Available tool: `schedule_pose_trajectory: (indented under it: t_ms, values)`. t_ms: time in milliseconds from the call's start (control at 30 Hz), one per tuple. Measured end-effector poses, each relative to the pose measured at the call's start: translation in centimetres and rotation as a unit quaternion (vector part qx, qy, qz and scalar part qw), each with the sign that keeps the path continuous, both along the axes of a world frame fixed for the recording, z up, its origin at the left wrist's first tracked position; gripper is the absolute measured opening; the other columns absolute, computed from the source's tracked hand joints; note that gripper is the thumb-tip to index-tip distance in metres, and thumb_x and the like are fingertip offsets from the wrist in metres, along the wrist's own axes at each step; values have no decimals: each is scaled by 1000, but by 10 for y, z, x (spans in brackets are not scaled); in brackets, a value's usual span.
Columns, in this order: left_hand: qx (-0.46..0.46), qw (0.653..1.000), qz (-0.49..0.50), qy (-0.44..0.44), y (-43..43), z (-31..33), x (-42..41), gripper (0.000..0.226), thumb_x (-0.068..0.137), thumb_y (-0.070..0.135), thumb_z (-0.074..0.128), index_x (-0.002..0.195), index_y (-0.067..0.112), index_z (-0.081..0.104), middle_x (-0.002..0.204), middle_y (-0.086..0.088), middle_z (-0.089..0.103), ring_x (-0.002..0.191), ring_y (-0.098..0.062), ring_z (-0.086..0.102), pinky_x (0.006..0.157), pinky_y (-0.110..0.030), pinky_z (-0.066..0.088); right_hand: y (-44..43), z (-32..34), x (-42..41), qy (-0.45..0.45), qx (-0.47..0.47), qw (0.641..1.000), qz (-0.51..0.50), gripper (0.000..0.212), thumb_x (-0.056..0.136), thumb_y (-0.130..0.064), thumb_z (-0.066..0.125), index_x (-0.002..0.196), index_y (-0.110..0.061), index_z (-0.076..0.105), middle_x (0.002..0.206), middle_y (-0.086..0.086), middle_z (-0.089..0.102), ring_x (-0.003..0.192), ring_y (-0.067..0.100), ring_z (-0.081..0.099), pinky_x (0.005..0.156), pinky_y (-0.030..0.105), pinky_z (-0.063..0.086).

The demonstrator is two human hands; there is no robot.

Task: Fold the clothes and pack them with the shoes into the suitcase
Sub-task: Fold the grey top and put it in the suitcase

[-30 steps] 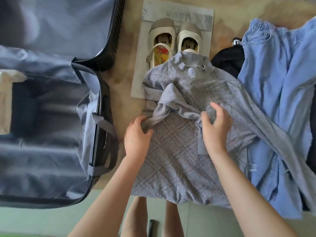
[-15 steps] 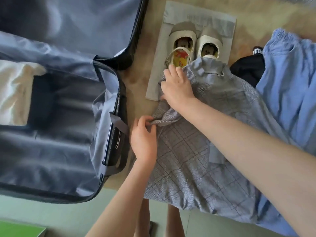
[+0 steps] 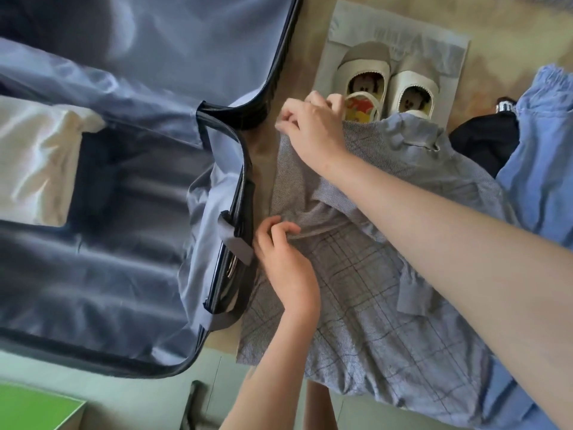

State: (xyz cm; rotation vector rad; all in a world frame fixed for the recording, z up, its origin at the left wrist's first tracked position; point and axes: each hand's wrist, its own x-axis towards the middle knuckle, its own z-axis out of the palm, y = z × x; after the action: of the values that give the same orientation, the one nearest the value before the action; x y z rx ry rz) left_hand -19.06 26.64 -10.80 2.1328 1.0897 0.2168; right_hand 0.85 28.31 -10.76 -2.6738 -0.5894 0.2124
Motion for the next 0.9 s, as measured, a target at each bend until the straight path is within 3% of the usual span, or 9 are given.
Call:
schedule_pose_trajectory:
  t_ms: [67, 200, 333, 433, 533, 667, 733, 833, 900]
  values:
    - [20, 999, -28, 19, 2, -1, -4, 49, 71, -26, 42, 98, 12, 59, 134, -4, 46, 126, -22, 38, 96, -27, 32, 3, 0, -3, 11, -21, 1000, 10, 24, 94, -39, 53, 109, -24, 64, 114, 3, 57, 115, 30, 35, 88, 27, 17]
    - [61, 983, -170, 42, 11, -12, -15, 58, 68, -22, 39, 109, 13, 61, 140, -4, 48, 137, -22, 31, 109, -39, 27, 3, 5, -7, 6, -58, 996, 67, 34, 97, -30, 50, 129, -17, 54, 133, 10, 51, 132, 29, 25, 106, 35, 12]
    - [97, 948, -289, 91, 17, -28, -26, 62, 70, -10, 46, 131, 6, 51, 137, -10, 52, 132, -28, 44, 110, -50, 32, -13, 4, -12, -74, -93, 987, 110, 32, 87, -38, 63, 106, -12, 68, 116, 6, 58, 124, 31, 37, 97, 38, 13]
    - [133, 912, -364, 134, 20, -33, -37, 73, 69, -3, 54, 141, 4, 41, 147, -13, 41, 138, -30, 36, 111, -51, 27, -28, -2, -21, -70, -201, 966, 149, 43, 73, -43, 76, 93, -6, 69, 116, 13, 53, 119, 33, 35, 100, 41, 16]
    - [149, 897, -379, 172, 24, -38, -46, 67, 83, 16, 51, 146, 5, 33, 154, -16, 27, 143, -29, 24, 116, -47, 23, -30, -3, -29, -92, -300, 938, 146, 31, 57, -33, 86, 71, -10, 71, 108, 11, 58, 110, 30, 32, 98, 40, 22]
    - [165, 881, -383, 222, 26, -50, -50, 66, 93, 39, 41, 148, 7, 23, 155, -16, 22, 144, -27, 16, 114, -45, 11, -24, -4, -33, -70, -254, 955, 136, 13, 74, -8, 72, 86, -8, 72, 121, 15, 53, 121, 35, 34, 103, 41, 18]
    - [169, 879, -375, 240, 23, -52, -49, 69, 93, 48, 28, 148, 7, 21, 156, -16, 21, 144, -28, 15, 114, -46, 12, -22, -6, -29, -74, -232, 966, 91, 21, 73, -15, 77, 92, -10, 70, 119, 14, 55, 121, 35, 38, 101, 41, 21]
    - [159, 887, -355, 249, 19, -53, -44, 72, 91, 52, 25, 147, 7, 25, 155, -18, 22, 143, -30, 17, 112, -48, 13, -23, -12, -24, -46, -287, 951, 103, 36, 81, -33, 73, 107, -9, 66, 131, 14, 44, 130, 33, 30, 107, 40, 18]
    - [160, 891, -346, 246, 19, -54, -41, 73, 90, 52, 25, 147, 7, 27, 154, -18, 24, 142, -30, 18, 113, -50, 15, -22, -11, -27, -63, -294, 946, 121, 26, 79, -24, 73, 100, -9, 68, 127, 14, 47, 125, 32, 30, 102, 37, 14]
